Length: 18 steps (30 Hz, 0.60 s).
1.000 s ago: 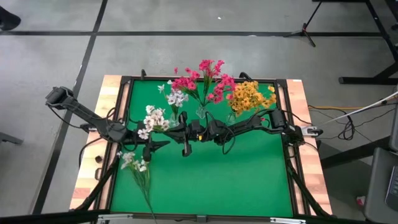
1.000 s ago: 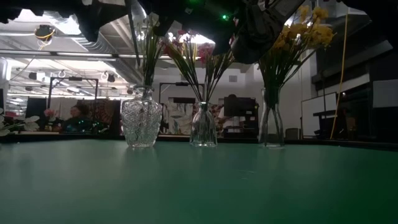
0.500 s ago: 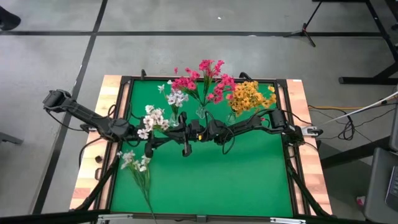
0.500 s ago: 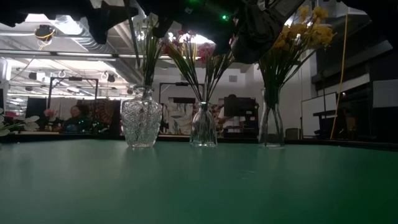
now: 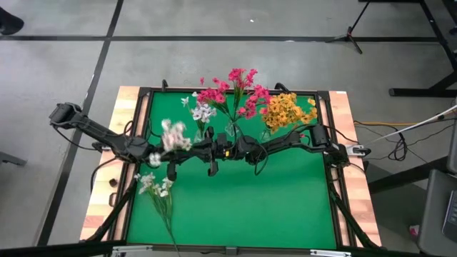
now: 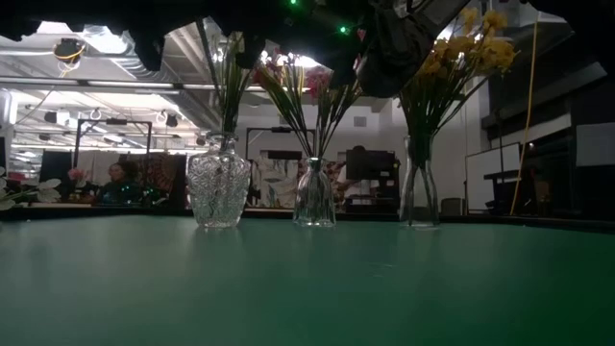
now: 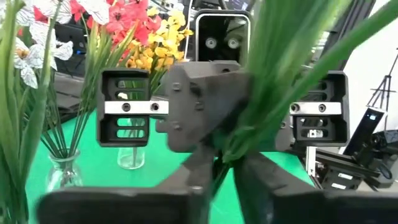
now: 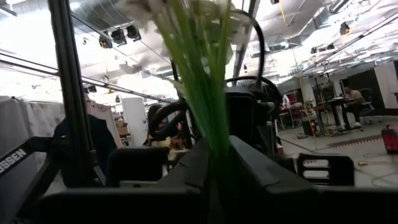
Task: Sort flowers into vase by color
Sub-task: Put the right white flower into the left transparent vase
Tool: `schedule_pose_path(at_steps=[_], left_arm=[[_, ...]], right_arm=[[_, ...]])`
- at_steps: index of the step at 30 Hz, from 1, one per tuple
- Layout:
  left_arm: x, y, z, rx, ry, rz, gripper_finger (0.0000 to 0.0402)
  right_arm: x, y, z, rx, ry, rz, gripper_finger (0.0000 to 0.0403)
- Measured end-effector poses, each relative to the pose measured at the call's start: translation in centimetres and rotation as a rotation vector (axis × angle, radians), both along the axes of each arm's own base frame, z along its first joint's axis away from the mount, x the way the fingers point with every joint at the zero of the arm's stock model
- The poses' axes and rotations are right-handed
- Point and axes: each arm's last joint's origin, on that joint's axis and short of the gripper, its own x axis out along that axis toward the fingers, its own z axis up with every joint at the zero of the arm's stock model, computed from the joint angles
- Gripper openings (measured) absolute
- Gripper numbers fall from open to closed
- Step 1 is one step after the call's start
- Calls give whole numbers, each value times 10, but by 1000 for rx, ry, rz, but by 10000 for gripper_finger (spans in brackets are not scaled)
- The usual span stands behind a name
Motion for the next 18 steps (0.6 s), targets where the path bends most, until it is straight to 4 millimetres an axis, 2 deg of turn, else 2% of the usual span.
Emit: schedule_pose_path(at_steps=[3, 10, 18], left_arm=[[-1, -2, 0, 4, 4, 18, 15], [-6, -6, 2, 51, 5, 147, 12], [-21, -2, 15, 39, -47, 317, 7]], right_arm=[[0, -1, 0, 5, 7, -8, 82], [0, -2, 4, -2, 2, -20, 148], [-7, -4, 29, -68, -13, -30, 167]])
